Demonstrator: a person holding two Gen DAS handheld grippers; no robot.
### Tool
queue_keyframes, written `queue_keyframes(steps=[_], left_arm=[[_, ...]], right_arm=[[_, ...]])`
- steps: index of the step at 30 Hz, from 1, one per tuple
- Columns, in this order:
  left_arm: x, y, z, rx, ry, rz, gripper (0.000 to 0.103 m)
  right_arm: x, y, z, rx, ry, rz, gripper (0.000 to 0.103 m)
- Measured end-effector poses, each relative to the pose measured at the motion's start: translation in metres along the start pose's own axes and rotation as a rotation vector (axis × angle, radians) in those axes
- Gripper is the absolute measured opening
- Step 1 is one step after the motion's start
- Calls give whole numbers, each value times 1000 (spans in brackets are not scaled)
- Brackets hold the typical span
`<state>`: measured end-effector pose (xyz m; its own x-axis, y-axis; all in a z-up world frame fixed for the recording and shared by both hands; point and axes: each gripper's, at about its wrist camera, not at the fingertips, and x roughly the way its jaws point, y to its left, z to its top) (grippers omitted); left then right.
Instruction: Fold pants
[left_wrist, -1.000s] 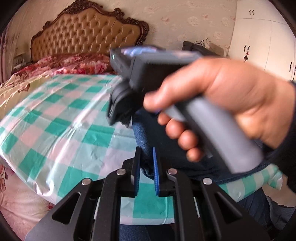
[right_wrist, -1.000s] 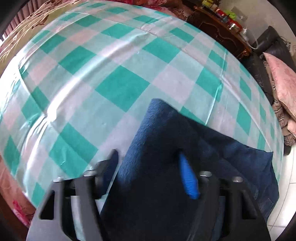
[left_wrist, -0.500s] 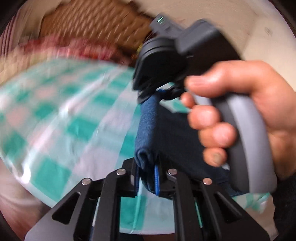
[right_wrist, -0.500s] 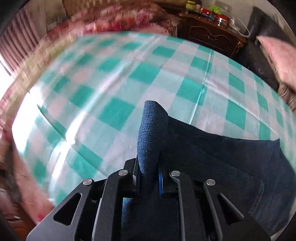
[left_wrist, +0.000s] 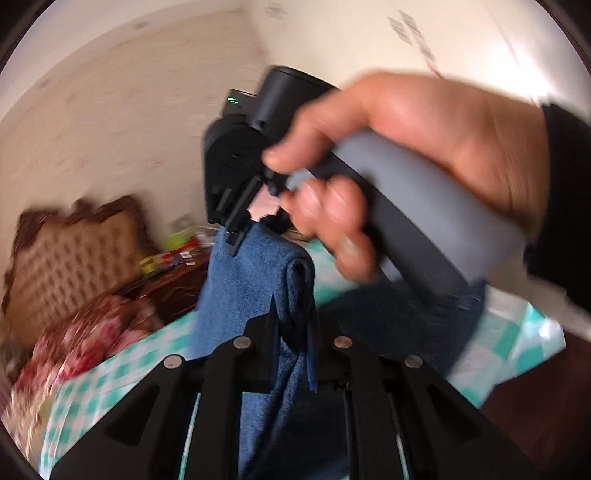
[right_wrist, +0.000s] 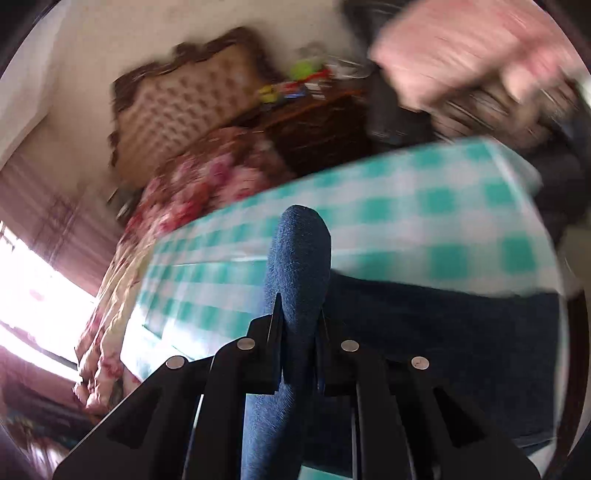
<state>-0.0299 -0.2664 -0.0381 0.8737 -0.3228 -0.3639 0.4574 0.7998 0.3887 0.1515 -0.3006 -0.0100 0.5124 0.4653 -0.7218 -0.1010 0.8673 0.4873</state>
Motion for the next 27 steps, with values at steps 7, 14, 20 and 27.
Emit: queue_keyframes(steps=[7, 14, 20, 27], left_arm=[[75, -127, -50, 283, 152, -19, 22], [92, -140, -67, 402, 137, 71, 17], [86, -122, -37, 435, 52, 141, 11], [96, -140, -17, 496, 10, 86, 11]], right_arm=[[59, -147, -47, 159, 134, 3, 27], [58, -139, -36, 63, 113, -6, 47], [28, -133, -14, -16, 99, -8, 9], [-17, -164, -7, 2, 22, -12, 9]])
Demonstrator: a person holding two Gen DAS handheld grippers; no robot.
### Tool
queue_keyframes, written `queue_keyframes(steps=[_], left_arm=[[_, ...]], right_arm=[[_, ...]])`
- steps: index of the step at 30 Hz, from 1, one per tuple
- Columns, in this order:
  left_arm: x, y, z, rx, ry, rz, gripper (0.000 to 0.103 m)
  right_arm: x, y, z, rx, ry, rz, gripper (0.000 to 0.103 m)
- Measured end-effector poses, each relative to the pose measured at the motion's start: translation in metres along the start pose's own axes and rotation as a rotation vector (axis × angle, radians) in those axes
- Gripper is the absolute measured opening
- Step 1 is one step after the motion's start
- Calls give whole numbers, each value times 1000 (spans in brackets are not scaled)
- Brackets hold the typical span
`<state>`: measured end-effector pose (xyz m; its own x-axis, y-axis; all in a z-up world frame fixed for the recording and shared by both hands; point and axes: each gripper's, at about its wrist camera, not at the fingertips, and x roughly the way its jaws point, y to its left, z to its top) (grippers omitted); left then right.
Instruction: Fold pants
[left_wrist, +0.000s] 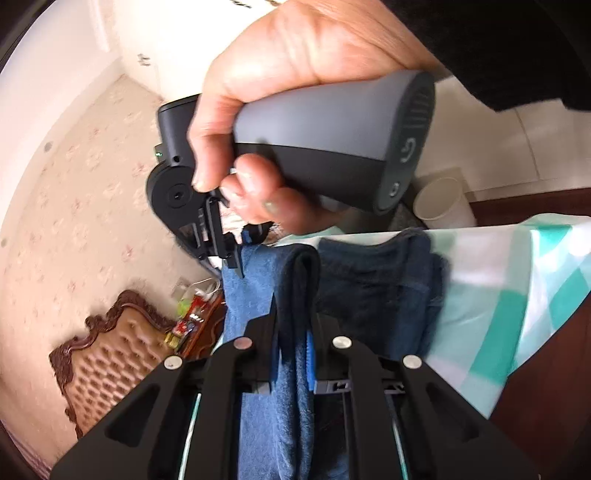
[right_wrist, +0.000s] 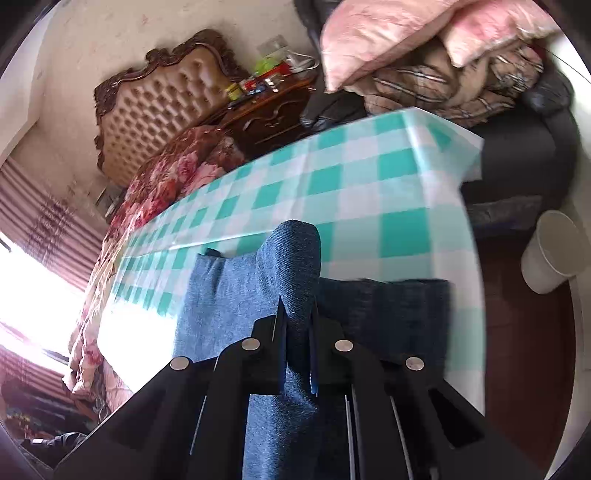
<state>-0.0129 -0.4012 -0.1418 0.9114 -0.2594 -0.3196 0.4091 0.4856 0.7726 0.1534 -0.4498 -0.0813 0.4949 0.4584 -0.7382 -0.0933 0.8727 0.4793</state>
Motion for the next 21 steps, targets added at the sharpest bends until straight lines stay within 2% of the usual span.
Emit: queue_keyframes(steps=[3, 5, 12, 13, 17, 18, 19, 20, 21], left_arm=[[14, -29, -2, 56, 21, -55, 11], [7, -52, -5, 85, 36, -78, 11], [4, -34, 2, 36, -1, -54, 11], [-4, -43, 7, 36, -1, -60, 11], [16, -63, 0, 34, 25, -112, 13], [18, -64, -6, 27, 31, -125, 15], [17, -64, -8, 18, 19, -123, 19], [16, -59, -9, 3, 13, -132, 23], [13, -49, -11, -33, 8, -150, 37]], right_arm=[[18, -35, -14, 42, 27, -18, 9], [25, -49, -23, 75, 36, -3, 9], [-12, -28, -22, 15, -55, 33, 9], [-13, -31, -24, 17, -56, 29, 9], [5, -65, -33, 83, -23, 3, 9], [10, -70, -34, 96, -24, -6, 12], [11, -75, -35, 112, -33, -16, 21], [9, -75, -37, 117, -46, -21, 22], [2, -73, -39, 110, -78, -37, 22]])
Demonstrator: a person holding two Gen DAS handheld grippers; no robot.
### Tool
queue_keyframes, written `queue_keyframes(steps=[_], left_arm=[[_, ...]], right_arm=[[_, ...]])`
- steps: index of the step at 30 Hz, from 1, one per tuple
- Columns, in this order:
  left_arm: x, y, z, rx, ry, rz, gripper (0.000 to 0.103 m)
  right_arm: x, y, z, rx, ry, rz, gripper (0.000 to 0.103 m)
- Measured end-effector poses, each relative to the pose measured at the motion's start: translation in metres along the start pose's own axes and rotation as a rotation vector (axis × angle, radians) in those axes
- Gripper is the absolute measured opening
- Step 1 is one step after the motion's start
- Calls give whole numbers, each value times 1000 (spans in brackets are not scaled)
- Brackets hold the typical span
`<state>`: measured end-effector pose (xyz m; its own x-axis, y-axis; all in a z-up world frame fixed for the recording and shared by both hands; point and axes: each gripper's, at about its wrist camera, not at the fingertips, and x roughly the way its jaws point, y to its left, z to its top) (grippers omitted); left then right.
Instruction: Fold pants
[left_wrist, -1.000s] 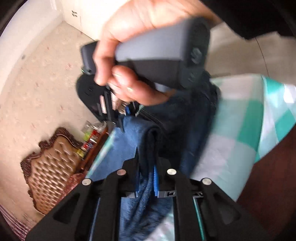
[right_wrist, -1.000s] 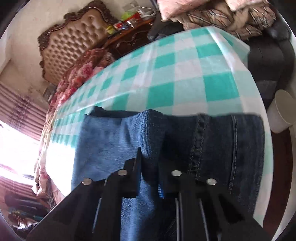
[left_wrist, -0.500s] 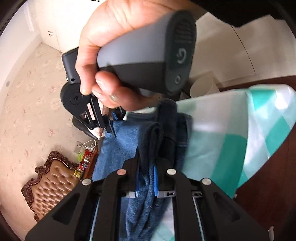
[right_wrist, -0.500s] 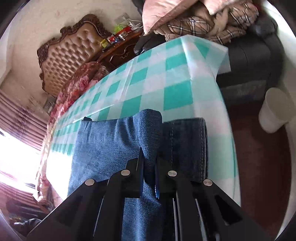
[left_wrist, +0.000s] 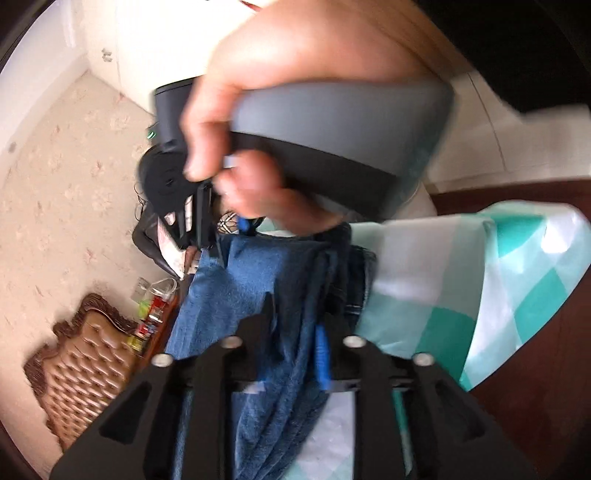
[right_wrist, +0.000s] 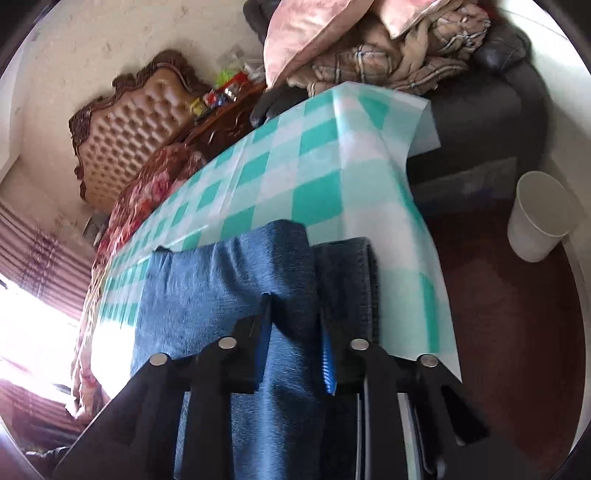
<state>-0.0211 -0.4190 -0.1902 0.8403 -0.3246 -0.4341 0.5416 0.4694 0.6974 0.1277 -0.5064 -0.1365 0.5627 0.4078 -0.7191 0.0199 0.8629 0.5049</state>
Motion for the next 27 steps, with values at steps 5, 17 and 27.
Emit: queue_keyframes(steps=[5, 17, 27], left_arm=[[-50, 81, -29, -269, -73, -121, 58], [95, 247, -47, -680, 87, -507, 15], [147, 214, -35, -769, 198, -520, 14]], right_arm=[[-56, 14, -2, -17, -213, -218, 33], [-24, 94, -92, -165, -230, -569, 62], [-3, 59, -99, -60, -145, -558, 57]])
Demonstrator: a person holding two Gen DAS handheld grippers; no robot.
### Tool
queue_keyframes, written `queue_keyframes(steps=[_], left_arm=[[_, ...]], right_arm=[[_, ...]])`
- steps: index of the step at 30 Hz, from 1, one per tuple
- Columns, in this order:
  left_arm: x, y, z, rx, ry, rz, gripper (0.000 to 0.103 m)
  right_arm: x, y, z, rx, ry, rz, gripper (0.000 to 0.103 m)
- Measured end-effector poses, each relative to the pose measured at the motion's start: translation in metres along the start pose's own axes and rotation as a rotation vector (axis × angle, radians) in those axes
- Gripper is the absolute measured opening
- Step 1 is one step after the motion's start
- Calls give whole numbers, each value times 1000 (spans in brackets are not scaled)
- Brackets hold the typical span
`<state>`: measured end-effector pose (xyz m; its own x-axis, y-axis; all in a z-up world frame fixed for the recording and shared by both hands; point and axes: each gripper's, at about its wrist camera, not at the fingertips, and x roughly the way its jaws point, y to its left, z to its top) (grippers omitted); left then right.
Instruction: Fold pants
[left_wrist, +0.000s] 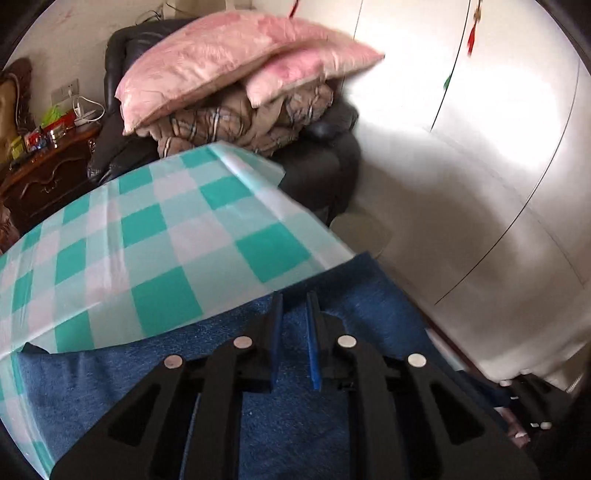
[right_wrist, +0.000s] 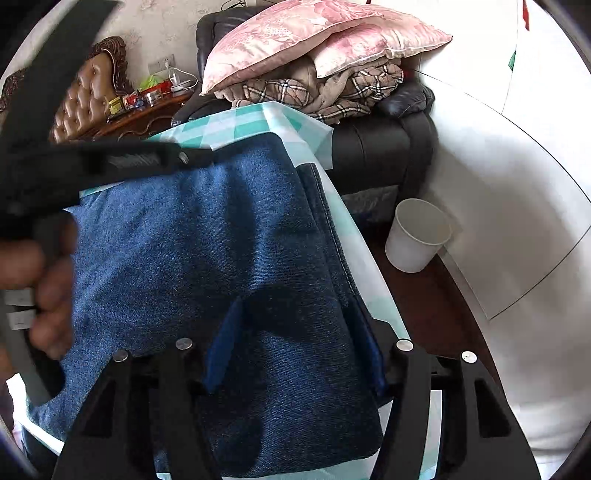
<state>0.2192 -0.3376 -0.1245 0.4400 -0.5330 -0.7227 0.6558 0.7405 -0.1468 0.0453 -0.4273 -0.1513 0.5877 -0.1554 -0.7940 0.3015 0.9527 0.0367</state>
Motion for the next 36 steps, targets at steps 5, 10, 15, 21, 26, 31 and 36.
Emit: queue_keyframes(steps=[5, 10, 15, 21, 26, 31, 36], left_arm=[[17, 55, -5, -147, 84, 79, 15], [-58, 101, -10, -215, -79, 98, 22], [-97, 164, -48, -293, -80, 186, 9], [-76, 194, -70, -325, 8, 223, 9], [-82, 215, -66, -355, -48, 230, 9], [-70, 208, -61, -307, 11, 249, 11], [-107, 135, -78, -193, -59, 122, 19]], right_arm=[[1, 2, -2, 3, 6, 0, 58], [-3, 3, -1, -14, 19, -3, 58], [-22, 15, 22, -61, -23, -3, 58], [-11, 38, 75, -137, -84, 4, 58], [40, 18, 90, -85, 16, 11, 52], [43, 5, 85, -20, 18, 49, 61], [5, 14, 76, -65, -70, -16, 61]])
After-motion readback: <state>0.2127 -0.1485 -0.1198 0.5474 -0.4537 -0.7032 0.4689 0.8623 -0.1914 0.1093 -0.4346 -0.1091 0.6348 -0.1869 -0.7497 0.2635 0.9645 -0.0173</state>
